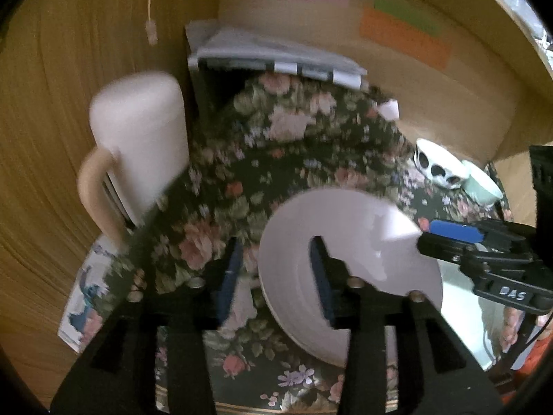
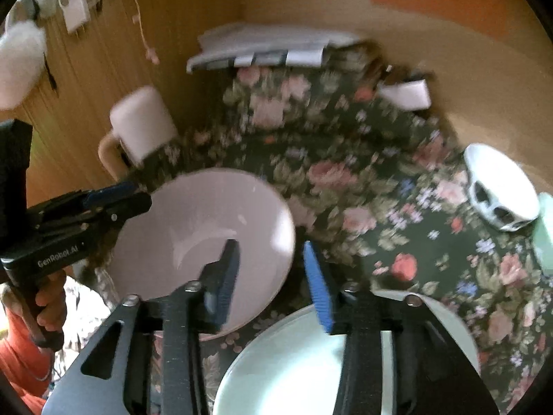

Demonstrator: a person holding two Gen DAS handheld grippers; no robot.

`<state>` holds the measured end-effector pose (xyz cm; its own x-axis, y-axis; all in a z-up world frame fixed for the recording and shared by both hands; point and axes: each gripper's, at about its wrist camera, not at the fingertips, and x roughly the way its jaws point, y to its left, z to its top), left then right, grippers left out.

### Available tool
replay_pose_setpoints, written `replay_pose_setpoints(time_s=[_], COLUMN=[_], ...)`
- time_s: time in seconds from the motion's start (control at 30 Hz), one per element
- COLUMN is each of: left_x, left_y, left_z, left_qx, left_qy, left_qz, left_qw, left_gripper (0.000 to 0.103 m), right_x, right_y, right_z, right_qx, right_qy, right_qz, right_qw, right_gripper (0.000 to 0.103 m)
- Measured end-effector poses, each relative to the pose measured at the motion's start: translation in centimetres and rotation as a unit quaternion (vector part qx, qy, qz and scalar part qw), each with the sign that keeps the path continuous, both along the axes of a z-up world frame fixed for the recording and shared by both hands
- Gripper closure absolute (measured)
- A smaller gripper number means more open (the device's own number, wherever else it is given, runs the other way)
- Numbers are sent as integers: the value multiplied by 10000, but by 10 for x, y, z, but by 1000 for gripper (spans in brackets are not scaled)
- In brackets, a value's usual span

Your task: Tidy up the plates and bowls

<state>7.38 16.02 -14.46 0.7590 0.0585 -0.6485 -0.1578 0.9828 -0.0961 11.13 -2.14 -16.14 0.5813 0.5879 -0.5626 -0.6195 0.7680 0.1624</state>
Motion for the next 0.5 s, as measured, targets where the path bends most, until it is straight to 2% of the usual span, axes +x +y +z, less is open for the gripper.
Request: replay_pose_setpoints(time_s=[0.03,0.2,0.37,0.5], left_x=[0,0,6,20], left_y=[-2,-17,-37,-55], left_z=[4,23,36,43], left_qx=[45,199,362,392], left_qy=[-63,-326,-538,-563], left_qz=[-4,-110,-285,-508], left_qw=[10000,9992,9975,9964], left_gripper=[51,43,32,32], right_x=[-1,-5,-2,4], right_y=[-4,-31,-59,-85], right_z=[4,22,31,33], right_qx=[31,107,143,176], right_qy=[-78,-476,-647,-703], right_qz=[-40,-368,-707,-1041], right_qw=[10000,9981,9953,9919], right_gripper=[57,50,48,41])
